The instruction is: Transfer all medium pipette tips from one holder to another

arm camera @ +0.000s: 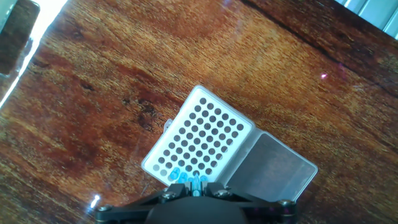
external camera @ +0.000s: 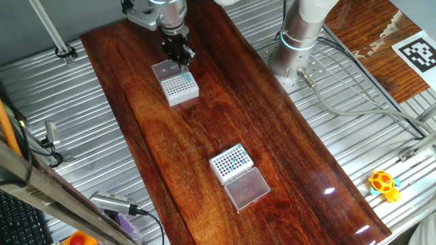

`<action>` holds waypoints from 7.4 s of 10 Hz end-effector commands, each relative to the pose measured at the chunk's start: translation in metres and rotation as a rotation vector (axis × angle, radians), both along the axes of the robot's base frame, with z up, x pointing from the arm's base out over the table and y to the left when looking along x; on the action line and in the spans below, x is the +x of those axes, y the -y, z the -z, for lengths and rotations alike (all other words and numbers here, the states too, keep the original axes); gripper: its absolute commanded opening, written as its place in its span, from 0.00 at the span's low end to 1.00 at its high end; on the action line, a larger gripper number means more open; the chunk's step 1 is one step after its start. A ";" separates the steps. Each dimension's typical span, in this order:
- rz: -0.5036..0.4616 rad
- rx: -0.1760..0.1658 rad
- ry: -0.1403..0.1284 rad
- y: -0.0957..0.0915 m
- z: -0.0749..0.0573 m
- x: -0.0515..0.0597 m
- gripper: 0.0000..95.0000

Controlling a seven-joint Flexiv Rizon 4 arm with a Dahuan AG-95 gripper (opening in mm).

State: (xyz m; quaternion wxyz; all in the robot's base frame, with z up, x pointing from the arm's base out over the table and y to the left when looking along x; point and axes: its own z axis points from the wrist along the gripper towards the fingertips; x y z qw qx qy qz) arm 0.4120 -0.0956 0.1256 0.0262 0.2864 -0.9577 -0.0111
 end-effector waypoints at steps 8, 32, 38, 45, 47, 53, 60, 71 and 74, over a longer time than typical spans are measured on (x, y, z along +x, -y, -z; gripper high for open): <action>0.004 -0.002 0.008 -0.001 0.017 0.002 0.00; 0.100 0.011 -0.046 -0.201 0.001 -0.008 0.00; 0.123 0.035 -0.042 -0.275 0.015 -0.019 0.20; 0.245 0.025 -0.044 -0.333 0.033 -0.038 0.20; 0.243 0.028 -0.039 -0.330 0.036 -0.046 0.20; 0.253 0.026 -0.024 -0.330 0.045 -0.047 0.20; 0.262 0.027 -0.014 -0.330 0.043 -0.046 0.00; 0.168 0.058 -0.046 -0.271 -0.031 -0.028 0.00; 0.039 0.059 -0.057 -0.198 -0.030 -0.014 0.00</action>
